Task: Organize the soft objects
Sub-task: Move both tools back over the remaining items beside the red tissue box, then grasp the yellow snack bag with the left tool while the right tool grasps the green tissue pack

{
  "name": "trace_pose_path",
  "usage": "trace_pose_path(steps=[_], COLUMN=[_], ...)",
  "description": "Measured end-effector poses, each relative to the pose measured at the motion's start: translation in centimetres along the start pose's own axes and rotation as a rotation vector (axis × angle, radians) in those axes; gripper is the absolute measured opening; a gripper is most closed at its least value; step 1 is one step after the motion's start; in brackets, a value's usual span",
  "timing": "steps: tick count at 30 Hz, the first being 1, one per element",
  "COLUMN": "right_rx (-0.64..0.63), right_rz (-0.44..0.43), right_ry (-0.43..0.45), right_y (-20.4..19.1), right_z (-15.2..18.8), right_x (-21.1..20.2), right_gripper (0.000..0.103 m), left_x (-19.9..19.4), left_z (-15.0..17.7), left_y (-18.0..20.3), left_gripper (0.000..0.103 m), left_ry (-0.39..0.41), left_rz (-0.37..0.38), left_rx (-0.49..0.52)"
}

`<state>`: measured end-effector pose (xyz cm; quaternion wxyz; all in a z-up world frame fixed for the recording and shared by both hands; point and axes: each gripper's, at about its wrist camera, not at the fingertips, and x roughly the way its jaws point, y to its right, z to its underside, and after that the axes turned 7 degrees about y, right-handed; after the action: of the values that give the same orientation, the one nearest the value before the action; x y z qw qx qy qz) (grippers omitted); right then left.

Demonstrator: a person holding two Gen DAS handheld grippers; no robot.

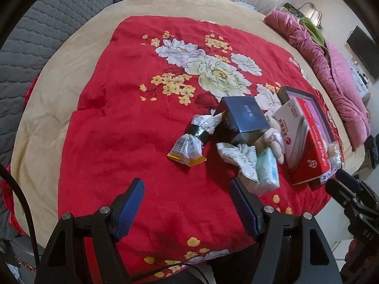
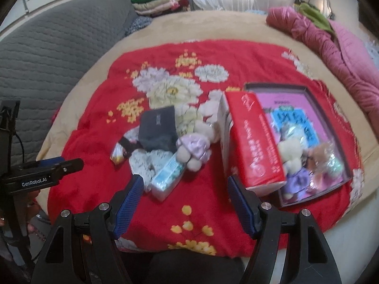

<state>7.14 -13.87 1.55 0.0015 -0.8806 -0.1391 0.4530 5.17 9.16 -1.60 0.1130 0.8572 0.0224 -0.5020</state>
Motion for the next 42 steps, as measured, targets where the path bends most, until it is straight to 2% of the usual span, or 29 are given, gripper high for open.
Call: trace_pose_path(steps=[8,25,31,42], right_rx=[0.002,0.098,0.109,0.132], right_rz=[0.049,0.062,0.066,0.072], right_ry=[-0.066,-0.151,-0.163,-0.192], right_y=[-1.3,-1.4,-1.3,-1.0], right_z=[0.8,0.6,0.6,0.9], right_x=[3.7,9.1,10.2,11.8], right_gripper=[0.074,0.074,0.074,0.074], left_x=[1.9,7.2,8.7,13.0], left_z=[0.2,-1.1,-2.9,-4.4], left_y=[-0.8,-1.3,-0.3,1.1], left_gripper=[0.074,0.074,0.074,0.074], left_ry=[-0.012,-0.061,-0.06,-0.137], left_rz=[0.009,0.003,0.007,-0.037], left_rx=[-0.01,-0.016,0.032,0.124])
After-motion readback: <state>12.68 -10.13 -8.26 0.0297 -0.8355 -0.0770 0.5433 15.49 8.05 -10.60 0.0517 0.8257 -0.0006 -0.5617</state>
